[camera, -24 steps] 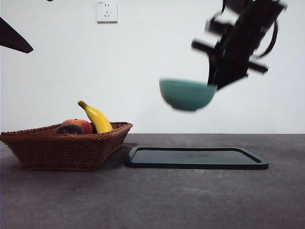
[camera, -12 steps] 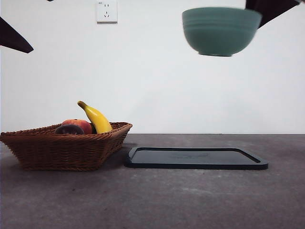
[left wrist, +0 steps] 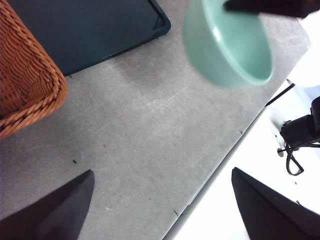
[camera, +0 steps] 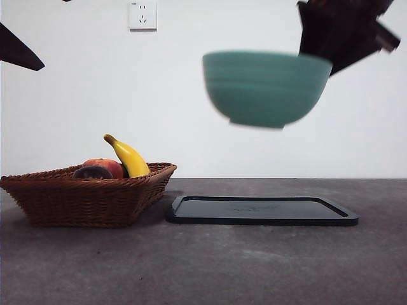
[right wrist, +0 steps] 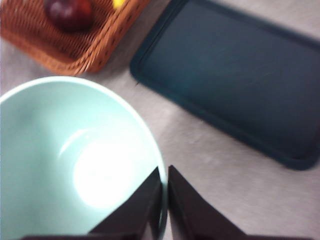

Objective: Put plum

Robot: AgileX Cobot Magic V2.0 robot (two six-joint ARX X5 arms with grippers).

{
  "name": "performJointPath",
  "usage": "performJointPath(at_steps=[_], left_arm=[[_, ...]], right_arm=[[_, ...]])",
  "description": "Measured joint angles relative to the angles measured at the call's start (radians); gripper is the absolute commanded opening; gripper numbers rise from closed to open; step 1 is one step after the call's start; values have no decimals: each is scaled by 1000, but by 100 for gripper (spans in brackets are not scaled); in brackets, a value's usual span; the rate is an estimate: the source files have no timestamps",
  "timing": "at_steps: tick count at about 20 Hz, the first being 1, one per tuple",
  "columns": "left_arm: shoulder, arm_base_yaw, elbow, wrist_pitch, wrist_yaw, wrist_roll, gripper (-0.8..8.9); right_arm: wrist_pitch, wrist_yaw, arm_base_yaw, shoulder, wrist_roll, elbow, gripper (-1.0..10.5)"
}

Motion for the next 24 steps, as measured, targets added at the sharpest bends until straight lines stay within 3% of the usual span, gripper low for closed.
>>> performJointPath(at_steps=[9, 24], left_arm=[[0, 0, 0, 0, 0, 0, 436], [0, 0, 0, -14, 0, 0, 436]], right_arm=[[191, 2, 31, 58, 58, -244, 9], [288, 27, 54, 198, 72, -256, 10]])
